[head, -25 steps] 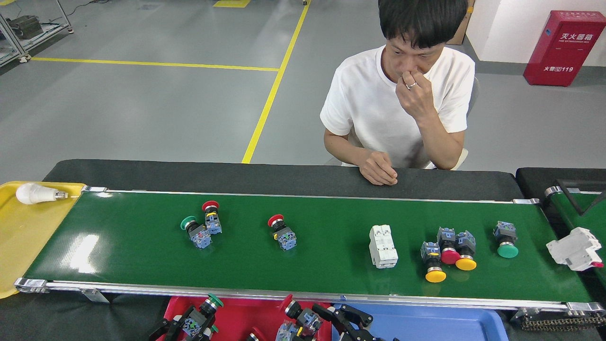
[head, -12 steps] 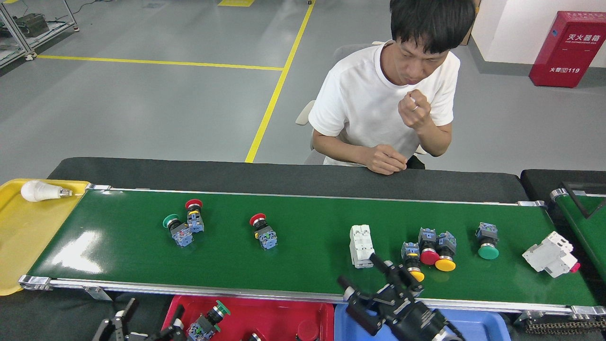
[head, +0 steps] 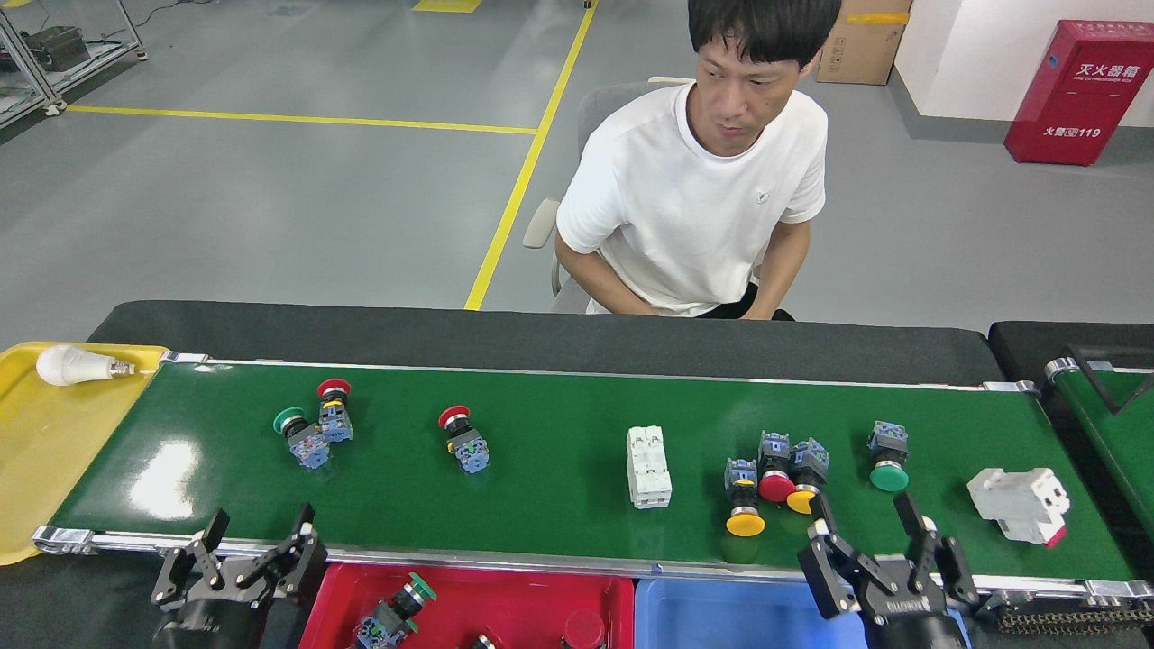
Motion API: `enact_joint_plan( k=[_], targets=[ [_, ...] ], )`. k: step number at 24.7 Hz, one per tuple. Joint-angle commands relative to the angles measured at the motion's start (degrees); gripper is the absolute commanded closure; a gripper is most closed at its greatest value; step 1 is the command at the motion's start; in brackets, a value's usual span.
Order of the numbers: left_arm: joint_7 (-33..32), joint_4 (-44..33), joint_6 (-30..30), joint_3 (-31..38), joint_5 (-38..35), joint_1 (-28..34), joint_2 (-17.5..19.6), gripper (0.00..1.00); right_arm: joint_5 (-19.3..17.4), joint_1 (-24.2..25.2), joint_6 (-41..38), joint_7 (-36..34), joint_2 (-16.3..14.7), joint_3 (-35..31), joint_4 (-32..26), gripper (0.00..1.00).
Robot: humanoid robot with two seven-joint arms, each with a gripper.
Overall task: Pick switch part from conveyor to tray
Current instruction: 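Grasp buttons nearest each gripper and place them into the trays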
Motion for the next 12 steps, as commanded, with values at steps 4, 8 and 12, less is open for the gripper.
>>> enact_joint_plan(
  k=[4,8,12],
  targets=[
    [2.44,10.88,2.71,-0.09,-3.74,-8.90,1.60,0.00,0.24,1.39,0.28,-2.50,-0.41,0.30,-1.01,0.01],
    [3.67,19.94,4.47,-1.49,-5.58,-15.84,2.13,0.00,1.39,-3.18,1.07,2.77,0.38,2.85,-0.57,0.04],
    [4.99,27.85,7.81,-2.90,-5.58,-19.97,4.06,0.00,4.90,-10.83,2.91,8.66,1.70,8.12,3.82,0.06]
  ],
)
